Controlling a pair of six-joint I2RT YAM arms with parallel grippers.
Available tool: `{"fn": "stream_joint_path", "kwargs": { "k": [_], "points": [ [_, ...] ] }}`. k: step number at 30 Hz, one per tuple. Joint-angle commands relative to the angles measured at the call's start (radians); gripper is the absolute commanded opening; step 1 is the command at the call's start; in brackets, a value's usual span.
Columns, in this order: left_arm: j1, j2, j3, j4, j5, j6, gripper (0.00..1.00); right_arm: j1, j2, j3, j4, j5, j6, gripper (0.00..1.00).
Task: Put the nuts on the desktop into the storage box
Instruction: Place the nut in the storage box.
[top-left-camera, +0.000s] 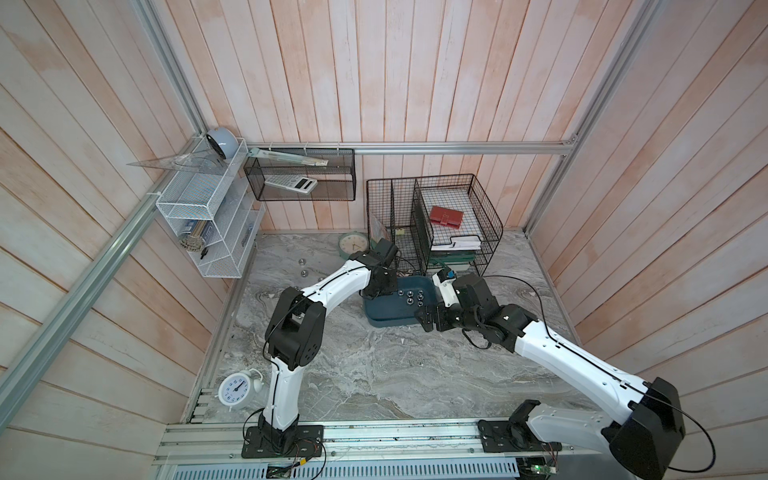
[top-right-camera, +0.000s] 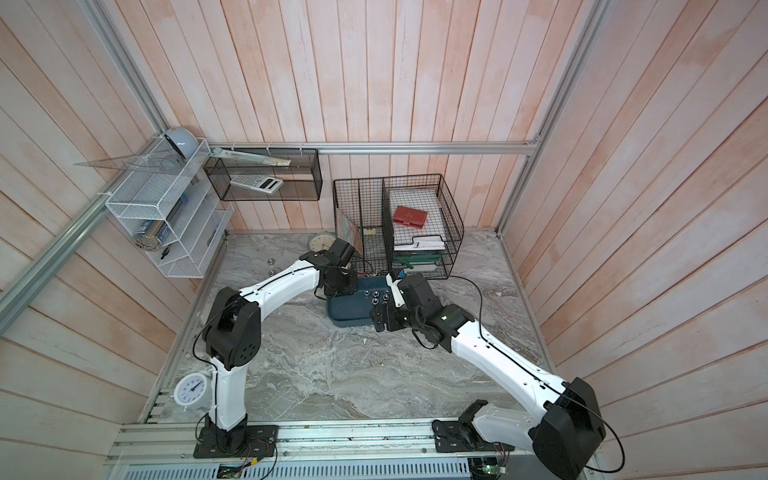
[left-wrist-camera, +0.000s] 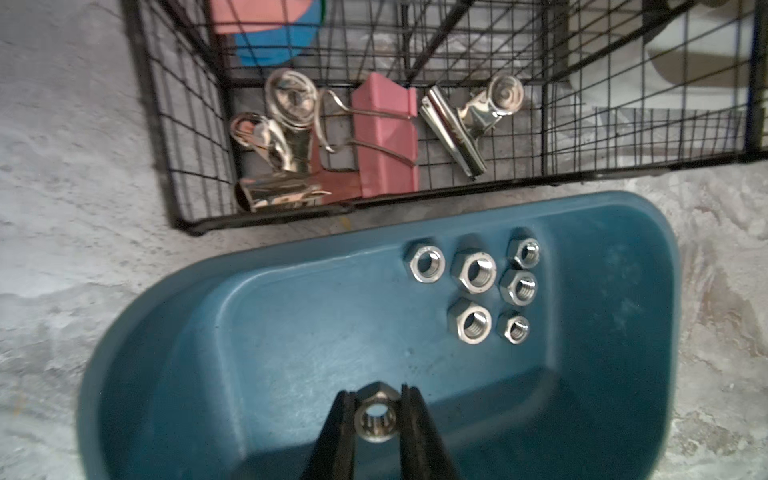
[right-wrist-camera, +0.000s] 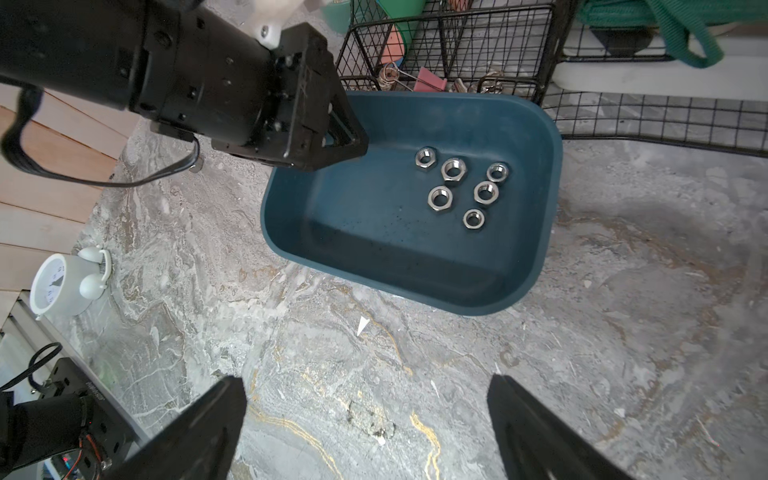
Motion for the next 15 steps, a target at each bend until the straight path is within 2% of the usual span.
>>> {"fn": "stream_joint_path", "kwargs": {
  "k": [1, 15],
  "points": [
    [-0.016, 0.053, 0.049, -0.007, 0.021, 0.0, 0.2, -0.012, -0.026, -0.007, -0.029, 0.029, 0.013, 0.98],
    [-0.036, 0.193, 0.157, -0.001, 0.029, 0.022, 0.22, -0.025, -0.05, 0.004, -0.083, 0.047, 0.005, 0.98]
  ]
}}
